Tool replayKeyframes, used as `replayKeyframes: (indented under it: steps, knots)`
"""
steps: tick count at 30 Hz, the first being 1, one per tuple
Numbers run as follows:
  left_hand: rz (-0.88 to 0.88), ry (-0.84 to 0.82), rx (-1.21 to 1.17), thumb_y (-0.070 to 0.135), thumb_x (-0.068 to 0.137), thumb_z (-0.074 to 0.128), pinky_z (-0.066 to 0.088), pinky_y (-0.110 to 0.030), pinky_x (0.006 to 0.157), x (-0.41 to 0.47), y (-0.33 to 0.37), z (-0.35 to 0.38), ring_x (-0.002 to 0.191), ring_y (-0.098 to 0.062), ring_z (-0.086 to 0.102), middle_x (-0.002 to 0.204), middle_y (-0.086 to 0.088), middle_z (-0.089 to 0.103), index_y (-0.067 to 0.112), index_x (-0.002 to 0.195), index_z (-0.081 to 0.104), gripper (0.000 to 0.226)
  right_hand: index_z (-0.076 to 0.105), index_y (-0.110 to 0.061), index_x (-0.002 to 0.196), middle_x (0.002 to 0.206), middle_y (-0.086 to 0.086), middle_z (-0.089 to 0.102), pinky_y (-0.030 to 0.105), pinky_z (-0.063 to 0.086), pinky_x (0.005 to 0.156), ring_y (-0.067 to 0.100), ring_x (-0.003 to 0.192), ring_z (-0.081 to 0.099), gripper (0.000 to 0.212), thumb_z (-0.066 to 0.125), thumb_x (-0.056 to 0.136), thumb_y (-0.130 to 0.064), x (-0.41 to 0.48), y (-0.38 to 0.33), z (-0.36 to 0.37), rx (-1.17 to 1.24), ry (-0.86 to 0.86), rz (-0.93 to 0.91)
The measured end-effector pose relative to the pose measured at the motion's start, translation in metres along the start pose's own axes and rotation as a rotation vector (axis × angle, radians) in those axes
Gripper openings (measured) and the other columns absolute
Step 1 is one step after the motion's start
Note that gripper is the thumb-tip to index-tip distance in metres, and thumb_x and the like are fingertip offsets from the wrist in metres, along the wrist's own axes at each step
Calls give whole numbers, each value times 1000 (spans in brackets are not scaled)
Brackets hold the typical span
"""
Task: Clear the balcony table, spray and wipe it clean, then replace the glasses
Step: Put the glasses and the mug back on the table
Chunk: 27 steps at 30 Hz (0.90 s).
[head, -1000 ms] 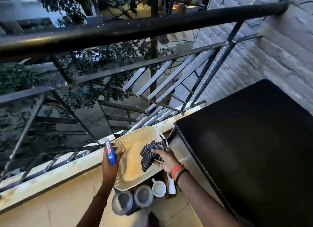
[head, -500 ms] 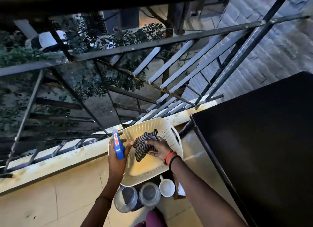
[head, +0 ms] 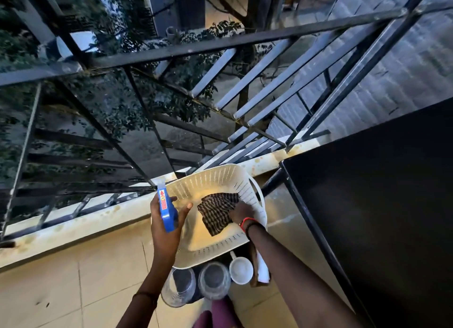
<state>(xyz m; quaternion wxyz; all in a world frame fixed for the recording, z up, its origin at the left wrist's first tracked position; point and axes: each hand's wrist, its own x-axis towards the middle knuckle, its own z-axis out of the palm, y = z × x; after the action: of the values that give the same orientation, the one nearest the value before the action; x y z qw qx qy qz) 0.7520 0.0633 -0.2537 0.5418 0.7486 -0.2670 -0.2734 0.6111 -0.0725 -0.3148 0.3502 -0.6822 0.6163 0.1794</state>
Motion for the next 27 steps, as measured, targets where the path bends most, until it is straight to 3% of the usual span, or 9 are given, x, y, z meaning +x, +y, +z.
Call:
replayKeyframes:
  steps: [3, 5, 7, 10, 13, 15, 20, 23, 27]
  knots:
    - [-14, 5, 3, 45, 77, 74, 48, -34, 88, -4, -3, 2, 105, -12, 58, 119, 3, 57, 42, 122, 39, 57, 63, -4, 109, 114, 16, 65, 35, 47, 89, 31, 108, 59, 28, 45, 90, -14, -12, 1, -9, -107, 79, -34]
    - [-19, 0, 6, 36, 76, 73, 47, -32, 87, -7, 0, 2, 102, -12, 57, 113, 9, 57, 52, 115, 42, 51, 60, -3, 114, 117, 17, 63, 36, 45, 91, 31, 111, 57, 31, 41, 92, -12, -22, 1, -17, -163, 169, -79]
    - [-48, -1, 18, 38, 74, 72, 49, -36, 86, -6, -3, 1, 100, -15, 58, 110, 8, 57, 49, 114, 46, 49, 58, -1, 115, 121, 19, 58, 38, 43, 93, 33, 113, 54, 31, 38, 93, -8, -29, -5, -19, -153, 212, -112]
    - [-114, -13, 59, 47, 68, 75, 47, -51, 96, -6, -7, -2, 113, -32, 54, 125, -11, 53, 20, 129, 43, 73, 55, 1, 114, 122, 20, 52, 40, 43, 92, 35, 116, 48, 31, 35, 91, -3, -41, -14, -24, -29, 190, -129]
    - [-146, -25, 51, 59, 60, 80, 43, -53, 101, -10, -2, -6, 122, -29, 49, 134, -9, 48, 24, 132, 39, 90, 56, 0, 109, 118, 18, 54, 40, 46, 87, 34, 111, 51, 27, 37, 91, -6, -58, -18, -27, 38, 228, -175]
    - [-123, -22, 39, 56, 58, 83, 41, -48, 105, -16, 4, -10, 126, -24, 46, 137, -5, 46, 26, 135, 39, 93, 57, -2, 106, 116, 17, 55, 39, 47, 85, 33, 108, 53, 23, 40, 92, -8, -71, -18, -27, 88, 274, -210]
    - [-34, 57, 82, 24, 67, 85, 38, -34, 100, -43, 21, -30, 120, -14, 44, 130, 2, 45, 17, 134, 43, 80, 59, -3, 114, 115, 14, 59, 37, 45, 94, 29, 111, 51, 31, 40, 91, -14, -109, -11, -19, 142, 453, -449]
    - [-16, 135, 91, 35, 73, 80, 36, -36, 103, -66, 14, -47, 122, -17, 45, 128, 4, 47, 18, 132, 44, 71, 59, -9, 115, 115, 12, 60, 40, 46, 96, 28, 114, 51, 44, 30, 87, -26, -132, -4, -8, 217, 503, -480]
    - [-65, 173, 103, 39, 82, 69, 33, -41, 108, -98, -8, -66, 127, -25, 42, 131, -4, 46, 20, 132, 44, 59, 59, -14, 115, 111, 6, 62, 37, 51, 88, 20, 108, 56, 31, 45, 88, -23, -156, 14, 14, 232, 553, -467]
